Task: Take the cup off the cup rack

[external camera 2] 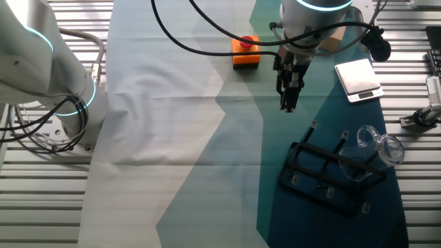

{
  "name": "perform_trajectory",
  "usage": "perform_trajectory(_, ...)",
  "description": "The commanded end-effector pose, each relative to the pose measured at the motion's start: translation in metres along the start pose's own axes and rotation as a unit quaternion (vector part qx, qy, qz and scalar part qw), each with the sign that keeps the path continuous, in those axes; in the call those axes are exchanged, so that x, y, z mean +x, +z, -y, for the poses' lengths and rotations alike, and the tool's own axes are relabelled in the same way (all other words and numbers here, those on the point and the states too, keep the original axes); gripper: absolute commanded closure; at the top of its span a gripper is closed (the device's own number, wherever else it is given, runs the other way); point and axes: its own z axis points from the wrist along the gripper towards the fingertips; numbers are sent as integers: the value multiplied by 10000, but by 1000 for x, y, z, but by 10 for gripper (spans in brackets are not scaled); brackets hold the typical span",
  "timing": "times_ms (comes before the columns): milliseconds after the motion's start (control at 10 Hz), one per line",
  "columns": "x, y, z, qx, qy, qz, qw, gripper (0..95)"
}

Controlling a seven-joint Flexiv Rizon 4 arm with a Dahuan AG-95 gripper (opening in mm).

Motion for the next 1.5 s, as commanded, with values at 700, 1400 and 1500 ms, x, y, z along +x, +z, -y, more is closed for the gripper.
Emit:
perform_trajectory(700,0,0,0,298,-642,491,9963,950)
perform_trajectory(1400,0,0,0,282,-643,491,9963,950)
perform_trajectory(1500,0,0,0,274,-642,491,9963,950)
